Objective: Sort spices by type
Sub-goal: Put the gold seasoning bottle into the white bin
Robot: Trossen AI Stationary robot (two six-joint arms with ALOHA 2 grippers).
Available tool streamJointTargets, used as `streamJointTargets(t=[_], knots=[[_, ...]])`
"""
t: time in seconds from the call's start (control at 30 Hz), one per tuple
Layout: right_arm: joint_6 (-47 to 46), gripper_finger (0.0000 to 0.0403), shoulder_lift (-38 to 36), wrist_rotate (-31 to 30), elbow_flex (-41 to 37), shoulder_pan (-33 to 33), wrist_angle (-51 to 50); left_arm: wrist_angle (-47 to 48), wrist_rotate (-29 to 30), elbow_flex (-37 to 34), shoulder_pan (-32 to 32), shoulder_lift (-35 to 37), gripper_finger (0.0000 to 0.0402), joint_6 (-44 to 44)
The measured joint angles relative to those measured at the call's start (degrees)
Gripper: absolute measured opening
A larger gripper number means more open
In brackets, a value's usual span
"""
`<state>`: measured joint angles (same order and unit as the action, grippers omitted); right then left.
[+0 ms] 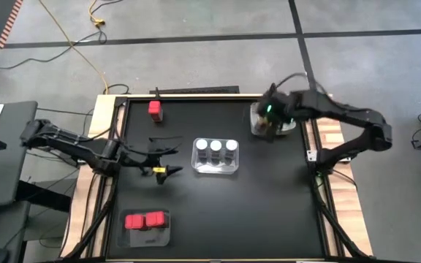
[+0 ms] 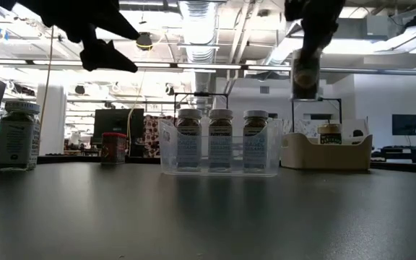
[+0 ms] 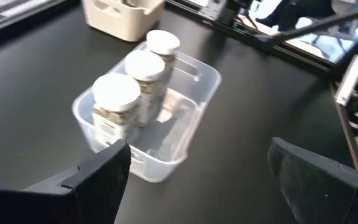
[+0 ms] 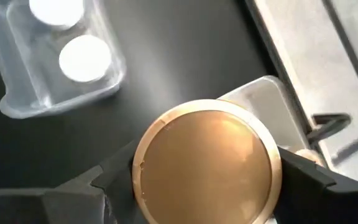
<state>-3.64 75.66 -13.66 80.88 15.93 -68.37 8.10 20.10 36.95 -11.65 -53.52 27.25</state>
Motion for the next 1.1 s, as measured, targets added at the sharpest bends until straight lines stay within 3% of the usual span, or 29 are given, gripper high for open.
streamJointTargets(t=[0.23, 0.43, 0.8, 1.1], knots=[[10.4, 0.0298, 1.3, 11.6, -5.8, 19.8, 7.9, -0.2, 0.1, 0.0, 4.3, 0.0, 0.0362, -1.1], [17.4, 0.0298, 8.0, 16.8, -7.5, 28.6, 11.7, -0.2, 0.1, 0.0, 6.1, 0.0, 0.0362, -1.0], [21.8, 0.0298, 15.4, 20.1, -7.4, 33.4, 17.4, -0.3, 0.6, 0.0, 6.1, 0.0, 0.0362, -0.6], [21.5, 0.0298, 16.9, 21.6, -10.1, 33.7, 20.8, -0.6, 0.7, 0.0, 6.1, 0.0, 0.0362, -0.1]])
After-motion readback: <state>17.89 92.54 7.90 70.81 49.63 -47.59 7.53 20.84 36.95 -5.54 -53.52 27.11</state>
